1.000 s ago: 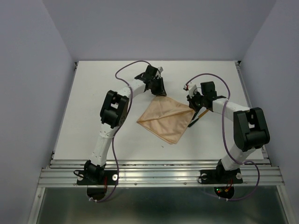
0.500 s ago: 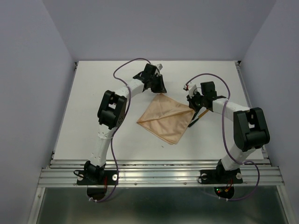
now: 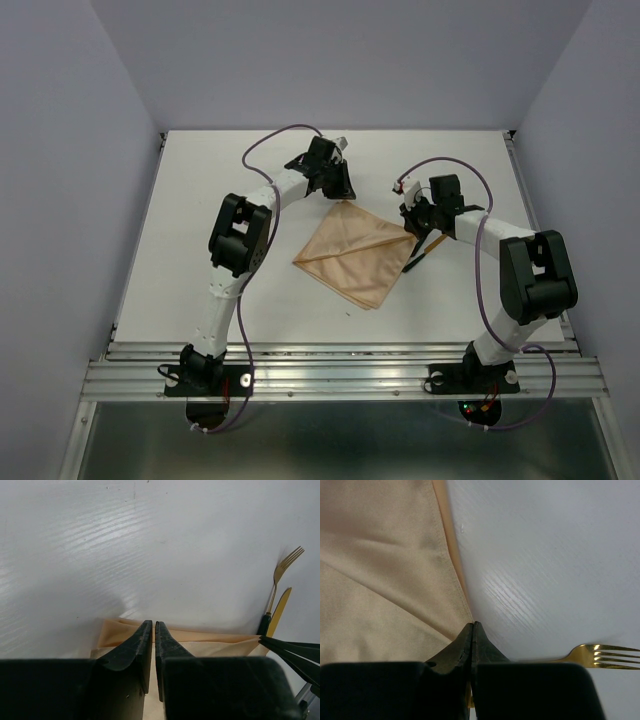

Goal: Fold the napkin into a case and place the utensils inside
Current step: Smooth out the upper triangle-folded napkin at the center of the board.

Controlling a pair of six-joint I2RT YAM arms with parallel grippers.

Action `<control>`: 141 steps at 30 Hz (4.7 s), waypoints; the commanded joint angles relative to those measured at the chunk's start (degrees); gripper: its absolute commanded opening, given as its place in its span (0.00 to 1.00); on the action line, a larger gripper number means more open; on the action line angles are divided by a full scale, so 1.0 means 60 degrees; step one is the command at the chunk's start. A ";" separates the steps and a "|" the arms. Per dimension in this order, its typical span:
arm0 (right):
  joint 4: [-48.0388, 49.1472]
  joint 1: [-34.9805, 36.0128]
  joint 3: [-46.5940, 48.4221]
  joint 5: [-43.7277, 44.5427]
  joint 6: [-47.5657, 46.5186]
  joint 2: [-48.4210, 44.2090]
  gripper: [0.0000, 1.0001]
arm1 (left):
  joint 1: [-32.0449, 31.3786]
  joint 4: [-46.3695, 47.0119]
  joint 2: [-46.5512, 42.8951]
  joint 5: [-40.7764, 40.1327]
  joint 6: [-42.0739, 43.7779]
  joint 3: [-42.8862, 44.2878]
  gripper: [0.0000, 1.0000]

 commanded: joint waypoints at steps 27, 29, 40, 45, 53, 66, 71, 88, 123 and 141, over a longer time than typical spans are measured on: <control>0.0372 -0.0058 0.0107 -0.0360 0.0001 -0.0231 0.01 | 0.0269 -0.0491 0.0397 -0.0392 0.0074 0.0349 0.17; 0.0357 -0.0058 0.0107 -0.0434 -0.0042 -0.0246 0.01 | 0.0313 -0.0491 0.0382 -0.0421 0.0030 0.0291 0.17; 0.0313 -0.0058 0.0033 -0.0434 -0.0248 -0.0334 0.01 | 0.0489 -0.0345 0.0528 -0.0129 -0.0278 0.0261 0.17; 0.0327 -0.0058 0.0004 -0.0346 -0.0291 -0.0422 0.01 | 0.0474 -0.0403 0.0602 -0.0085 -0.0278 0.0305 0.17; 0.0401 -0.0058 -0.0216 -0.0010 -0.0306 -0.0714 0.01 | 0.0474 -0.0623 0.0763 -0.0143 -0.0249 0.0451 0.17; 0.0386 -0.0058 -0.0655 0.0722 -0.0306 -0.1183 0.01 | 0.0474 -0.0960 0.0938 -0.0363 -0.0161 0.0671 0.18; 0.0386 -0.0058 -0.0758 0.0884 -0.0336 -0.1242 0.02 | 0.0474 -0.0975 0.0968 -0.0363 -0.0161 0.0700 0.18; 0.0737 -0.0058 -0.0655 0.0958 0.0191 -0.1446 0.28 | 0.0474 -0.0975 0.0661 -0.0436 -0.0117 0.0481 0.18; -0.0068 0.0469 0.2714 0.2098 0.7662 0.1935 0.01 | 0.1368 -0.0784 -0.0980 -0.0788 0.0073 -0.1160 0.18; -0.0170 0.0673 0.3066 0.1851 0.7692 0.1337 0.01 | 0.1368 -0.1004 -0.3323 -0.1036 0.0249 -0.1321 0.26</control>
